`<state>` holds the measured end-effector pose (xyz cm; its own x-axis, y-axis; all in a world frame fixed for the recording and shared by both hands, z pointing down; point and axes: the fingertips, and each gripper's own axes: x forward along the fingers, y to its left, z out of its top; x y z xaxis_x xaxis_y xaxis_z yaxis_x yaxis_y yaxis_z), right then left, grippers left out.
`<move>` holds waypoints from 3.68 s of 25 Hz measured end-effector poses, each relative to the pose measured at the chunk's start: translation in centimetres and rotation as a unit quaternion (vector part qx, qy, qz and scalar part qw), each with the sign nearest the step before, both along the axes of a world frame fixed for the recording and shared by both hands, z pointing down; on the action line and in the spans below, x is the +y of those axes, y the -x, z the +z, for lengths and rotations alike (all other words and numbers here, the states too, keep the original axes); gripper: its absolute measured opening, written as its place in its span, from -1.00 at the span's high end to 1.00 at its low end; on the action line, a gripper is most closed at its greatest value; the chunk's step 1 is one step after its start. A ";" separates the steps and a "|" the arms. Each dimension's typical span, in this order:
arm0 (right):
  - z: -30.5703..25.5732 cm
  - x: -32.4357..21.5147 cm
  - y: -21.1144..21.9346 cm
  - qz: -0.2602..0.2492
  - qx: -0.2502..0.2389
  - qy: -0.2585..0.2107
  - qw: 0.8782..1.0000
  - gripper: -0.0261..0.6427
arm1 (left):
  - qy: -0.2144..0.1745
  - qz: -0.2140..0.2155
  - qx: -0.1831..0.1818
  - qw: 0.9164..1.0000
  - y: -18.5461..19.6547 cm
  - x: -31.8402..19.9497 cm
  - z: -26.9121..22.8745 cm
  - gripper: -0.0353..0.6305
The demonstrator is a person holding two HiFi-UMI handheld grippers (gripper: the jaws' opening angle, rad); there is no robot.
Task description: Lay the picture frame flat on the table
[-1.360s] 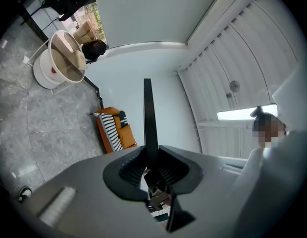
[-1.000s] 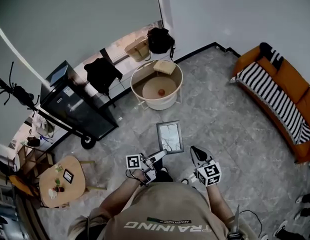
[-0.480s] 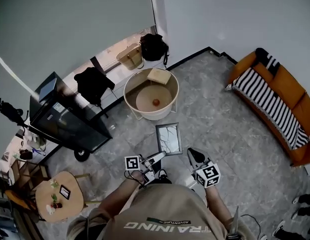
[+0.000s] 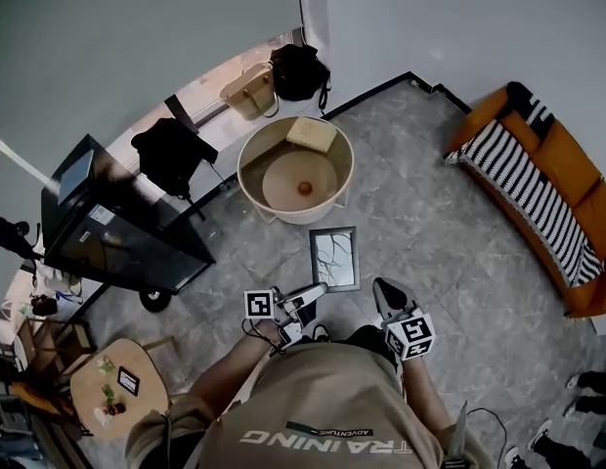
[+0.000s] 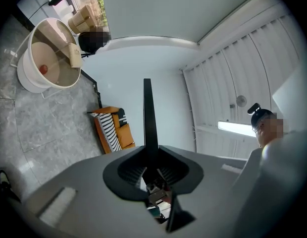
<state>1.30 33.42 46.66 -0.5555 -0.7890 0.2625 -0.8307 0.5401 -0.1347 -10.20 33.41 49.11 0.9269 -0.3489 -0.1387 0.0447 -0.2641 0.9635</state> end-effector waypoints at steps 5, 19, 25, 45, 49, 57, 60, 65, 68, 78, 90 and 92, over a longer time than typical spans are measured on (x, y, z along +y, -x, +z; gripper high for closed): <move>0.5 -2.1 -0.2 0.003 0.005 0.018 1.000 0.90 | 0.009 0.009 -0.005 1.000 0.4 -2.5 0.7 0.67; -0.6 -18.6 -4.3 -0.041 0.002 -0.003 0.999 0.90 | 0.015 -0.014 -0.011 1.000 -4.2 -15.1 -0.5 0.67; -0.3 -24.6 -5.5 -0.060 -0.001 -0.011 0.998 0.90 | 0.022 -0.043 -0.006 0.999 -6.0 -20.4 -0.2 0.67; 3.2 -40.1 -5.2 0.000 0.011 0.045 0.999 0.90 | 0.079 -0.002 -0.009 0.997 -5.0 -37.5 4.8 0.67; 2.9 -45.0 -4.7 0.024 0.022 0.046 0.998 0.90 | 0.102 0.016 -0.018 0.995 -4.7 -42.4 6.6 0.67; 6.2 -50.4 -3.1 0.060 0.032 0.090 0.994 0.90 | 0.162 0.064 -0.030 0.984 -4.0 -48.5 12.3 0.67; 8.2 -51.2 -2.9 0.061 0.039 0.115 0.991 0.90 | 0.195 0.066 -0.027 0.978 -4.0 -50.6 14.8 0.67; 13.1 -53.0 -4.0 0.084 0.037 0.140 0.986 0.90 | 0.213 0.068 -0.070 0.972 -4.2 -54.2 22.3 0.67; 17.9 -53.4 -4.1 0.082 0.034 0.174 0.981 0.90 | 0.225 0.075 -0.078 0.968 -5.2 -55.8 27.2 0.67; 31.6 -55.6 -7.6 0.128 0.023 0.216 0.968 0.90 | 0.279 0.089 -0.082 0.953 -8.6 -59.0 39.0 0.67; 36.2 -57.2 -7.9 0.111 0.012 0.230 0.967 0.90 | 0.339 0.070 -0.059 0.937 -6.5 -61.9 42.9 0.67; 36.4 -57.4 -7.6 0.104 0.008 0.231 0.967 0.90 | 0.340 0.067 -0.062 0.936 -6.3 -62.2 43.2 0.67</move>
<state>8.88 -23.94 83.02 -0.3911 -0.6791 0.6212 -0.9186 0.2464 -0.3090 -3.87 -28.80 92.27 0.9630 -0.1964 0.1844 -0.0898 0.4115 0.9070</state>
